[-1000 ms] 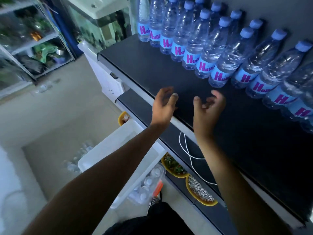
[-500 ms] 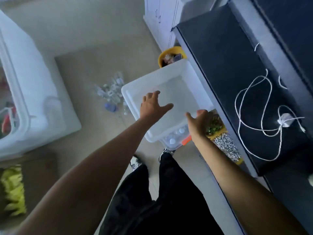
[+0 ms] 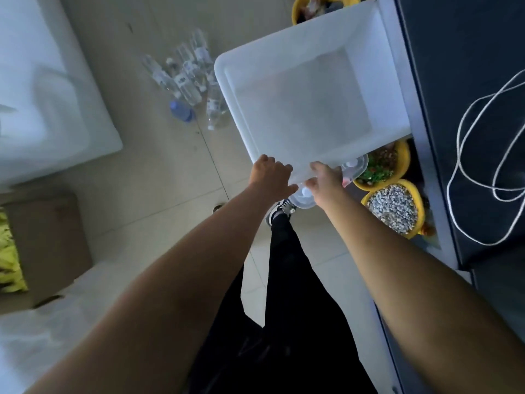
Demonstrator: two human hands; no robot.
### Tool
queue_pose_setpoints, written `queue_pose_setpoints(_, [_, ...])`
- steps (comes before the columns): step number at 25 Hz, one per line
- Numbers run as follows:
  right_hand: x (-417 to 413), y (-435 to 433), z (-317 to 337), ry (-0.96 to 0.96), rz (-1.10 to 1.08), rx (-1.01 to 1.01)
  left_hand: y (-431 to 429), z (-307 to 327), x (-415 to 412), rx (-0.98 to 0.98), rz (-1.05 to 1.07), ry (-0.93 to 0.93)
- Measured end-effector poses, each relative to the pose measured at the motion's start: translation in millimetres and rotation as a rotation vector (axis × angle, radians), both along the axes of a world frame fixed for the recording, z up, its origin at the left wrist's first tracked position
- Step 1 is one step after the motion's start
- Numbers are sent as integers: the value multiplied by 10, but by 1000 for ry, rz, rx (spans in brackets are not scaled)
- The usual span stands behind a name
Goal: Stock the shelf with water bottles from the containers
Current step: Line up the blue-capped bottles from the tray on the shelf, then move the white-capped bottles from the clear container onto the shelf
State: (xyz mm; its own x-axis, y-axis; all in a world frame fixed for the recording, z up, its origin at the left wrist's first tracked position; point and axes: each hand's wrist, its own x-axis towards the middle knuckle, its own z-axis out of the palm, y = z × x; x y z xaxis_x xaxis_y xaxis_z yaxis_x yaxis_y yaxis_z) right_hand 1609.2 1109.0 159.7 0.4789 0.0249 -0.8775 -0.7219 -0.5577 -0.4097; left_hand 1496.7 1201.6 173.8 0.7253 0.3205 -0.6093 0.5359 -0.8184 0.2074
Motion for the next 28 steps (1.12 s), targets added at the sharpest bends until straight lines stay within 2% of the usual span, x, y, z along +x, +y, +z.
queue_pose_setpoints(2, [-83, 22, 71, -96, -61, 40, -73, 4, -84, 63, -105, 35])
queue_pose_setpoints(4, [-245, 67, 114, -152, -42, 62, -82, 81, -220, 118, -115, 51])
queue_pose_setpoints(8, [-672, 326, 334, -348, 251, 112, -133, 238, -680, 45, 135, -7])
queue_pose_setpoints(15, [-1878, 722, 131, -286, 654, 200, -268, 1, -1951, 47, 548, -2])
queue_pose_setpoints(21, [-2684, 929, -840, -165, 911, 105, -256, -816, -2644, -71, 893, 7])
queue_pose_setpoints(28, [-3191, 699, -2538, -139, 1145, 1, -392, -2505, -3142, -323, 1253, 66])
